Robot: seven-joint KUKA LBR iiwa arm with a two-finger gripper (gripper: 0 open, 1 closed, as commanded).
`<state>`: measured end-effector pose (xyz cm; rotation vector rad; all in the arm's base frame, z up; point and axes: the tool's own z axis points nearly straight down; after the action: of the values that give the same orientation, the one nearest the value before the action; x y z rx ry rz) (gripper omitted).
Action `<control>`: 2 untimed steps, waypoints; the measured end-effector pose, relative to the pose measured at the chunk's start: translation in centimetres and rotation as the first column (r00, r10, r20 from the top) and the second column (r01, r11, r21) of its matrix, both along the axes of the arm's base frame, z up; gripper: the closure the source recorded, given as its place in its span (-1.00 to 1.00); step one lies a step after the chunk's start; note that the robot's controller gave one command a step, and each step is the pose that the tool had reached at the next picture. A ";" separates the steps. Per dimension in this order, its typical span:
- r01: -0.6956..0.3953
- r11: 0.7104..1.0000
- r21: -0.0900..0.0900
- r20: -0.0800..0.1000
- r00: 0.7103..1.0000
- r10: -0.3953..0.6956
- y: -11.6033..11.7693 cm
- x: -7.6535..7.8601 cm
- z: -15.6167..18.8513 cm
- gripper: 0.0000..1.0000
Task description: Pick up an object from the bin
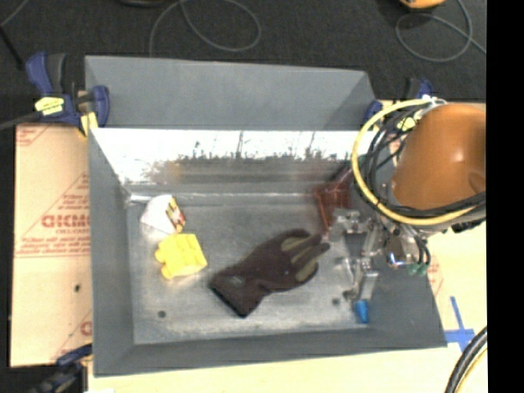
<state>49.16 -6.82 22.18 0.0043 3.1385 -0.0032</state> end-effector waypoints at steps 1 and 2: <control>-0.049 0.999 -0.002 0.004 0.999 0.049 0.8 1.1 -1.4 -1.00; -0.326 0.945 -0.002 0.003 0.945 0.326 1.5 1.5 -6.2 -1.00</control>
Offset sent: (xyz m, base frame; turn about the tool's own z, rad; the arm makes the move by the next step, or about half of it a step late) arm 0.0110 0.0106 -0.1169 -0.5901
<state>50.64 -5.35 15.99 -0.5144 3.0928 -0.0042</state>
